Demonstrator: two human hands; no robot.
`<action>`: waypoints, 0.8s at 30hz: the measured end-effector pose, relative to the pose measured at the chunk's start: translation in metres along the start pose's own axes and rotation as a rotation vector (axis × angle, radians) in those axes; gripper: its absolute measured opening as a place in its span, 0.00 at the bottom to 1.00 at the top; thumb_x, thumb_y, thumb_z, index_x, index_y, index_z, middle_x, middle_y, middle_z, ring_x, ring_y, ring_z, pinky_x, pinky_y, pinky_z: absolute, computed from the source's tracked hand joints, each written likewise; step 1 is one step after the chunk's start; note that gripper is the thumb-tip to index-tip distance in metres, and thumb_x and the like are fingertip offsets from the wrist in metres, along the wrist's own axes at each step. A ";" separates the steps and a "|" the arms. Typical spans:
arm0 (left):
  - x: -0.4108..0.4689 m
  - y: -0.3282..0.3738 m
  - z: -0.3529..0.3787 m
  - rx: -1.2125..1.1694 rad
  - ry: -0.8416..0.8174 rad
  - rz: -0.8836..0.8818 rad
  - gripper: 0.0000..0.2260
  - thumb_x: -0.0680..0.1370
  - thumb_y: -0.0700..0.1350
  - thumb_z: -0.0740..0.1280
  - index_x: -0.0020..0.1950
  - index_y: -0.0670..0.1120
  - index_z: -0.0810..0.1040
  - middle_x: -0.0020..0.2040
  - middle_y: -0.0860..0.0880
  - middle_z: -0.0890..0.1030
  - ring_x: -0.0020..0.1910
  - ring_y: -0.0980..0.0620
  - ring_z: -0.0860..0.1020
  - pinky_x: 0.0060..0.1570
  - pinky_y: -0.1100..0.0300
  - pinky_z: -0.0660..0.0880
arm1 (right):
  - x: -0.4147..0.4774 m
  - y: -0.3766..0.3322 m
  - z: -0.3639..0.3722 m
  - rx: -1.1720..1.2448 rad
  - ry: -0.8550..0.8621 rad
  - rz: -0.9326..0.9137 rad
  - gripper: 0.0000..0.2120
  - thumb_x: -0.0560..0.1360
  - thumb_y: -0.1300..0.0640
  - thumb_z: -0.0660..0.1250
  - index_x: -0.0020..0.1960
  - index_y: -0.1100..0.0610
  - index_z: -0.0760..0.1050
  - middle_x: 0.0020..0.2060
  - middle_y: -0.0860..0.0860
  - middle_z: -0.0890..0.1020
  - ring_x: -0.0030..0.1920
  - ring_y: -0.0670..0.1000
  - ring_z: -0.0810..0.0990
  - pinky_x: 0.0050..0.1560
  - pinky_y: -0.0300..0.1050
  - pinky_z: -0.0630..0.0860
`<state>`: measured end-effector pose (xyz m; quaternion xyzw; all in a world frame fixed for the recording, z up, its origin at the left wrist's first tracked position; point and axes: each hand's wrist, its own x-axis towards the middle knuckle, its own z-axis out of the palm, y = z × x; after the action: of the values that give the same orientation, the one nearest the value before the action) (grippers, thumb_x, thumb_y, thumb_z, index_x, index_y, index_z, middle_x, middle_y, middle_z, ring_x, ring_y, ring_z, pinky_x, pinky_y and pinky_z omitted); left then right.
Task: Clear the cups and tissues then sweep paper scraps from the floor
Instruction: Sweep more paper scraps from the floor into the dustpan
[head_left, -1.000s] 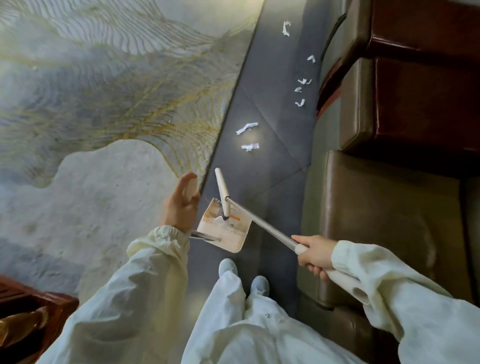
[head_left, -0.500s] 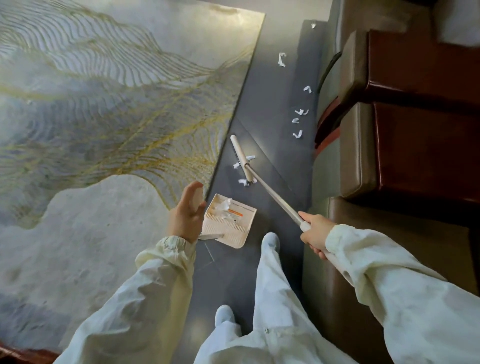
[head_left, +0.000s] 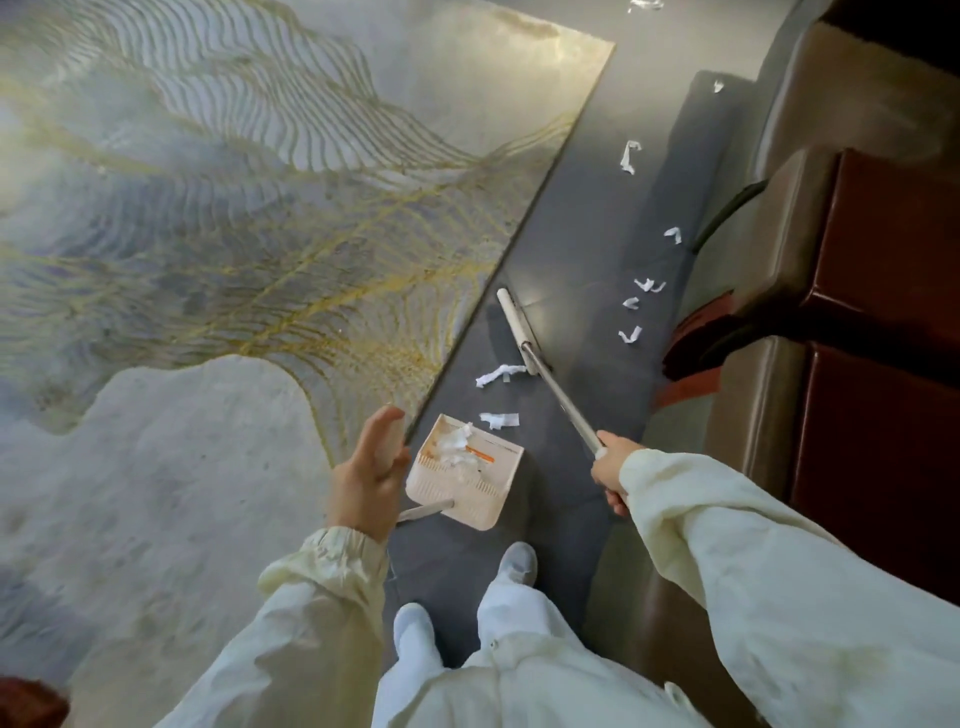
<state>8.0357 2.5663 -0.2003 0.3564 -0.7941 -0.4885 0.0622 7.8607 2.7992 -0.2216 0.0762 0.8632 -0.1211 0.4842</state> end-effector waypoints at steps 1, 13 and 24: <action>0.001 0.003 0.003 0.000 0.000 0.000 0.18 0.72 0.51 0.63 0.57 0.70 0.69 0.42 0.50 0.77 0.41 0.36 0.79 0.41 0.47 0.78 | 0.006 -0.003 -0.001 0.091 -0.027 0.019 0.31 0.76 0.65 0.54 0.76 0.46 0.55 0.55 0.63 0.77 0.37 0.56 0.73 0.41 0.48 0.76; 0.023 0.009 -0.004 0.014 0.016 -0.023 0.17 0.77 0.38 0.66 0.62 0.54 0.73 0.42 0.40 0.79 0.42 0.36 0.79 0.41 0.53 0.74 | -0.011 -0.004 0.004 -0.024 -0.216 0.012 0.36 0.76 0.65 0.61 0.77 0.44 0.50 0.52 0.58 0.74 0.32 0.51 0.69 0.28 0.39 0.69; 0.042 0.013 -0.013 0.045 -0.101 0.082 0.21 0.76 0.41 0.67 0.58 0.66 0.71 0.38 0.51 0.78 0.28 0.59 0.76 0.31 0.71 0.70 | -0.115 0.009 0.026 0.025 -0.409 0.040 0.38 0.74 0.69 0.59 0.76 0.41 0.52 0.41 0.55 0.75 0.25 0.45 0.67 0.21 0.34 0.67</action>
<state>8.0042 2.5335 -0.1933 0.2997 -0.8210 -0.4848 0.0341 7.9444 2.7992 -0.1376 0.0730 0.7435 -0.1352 0.6508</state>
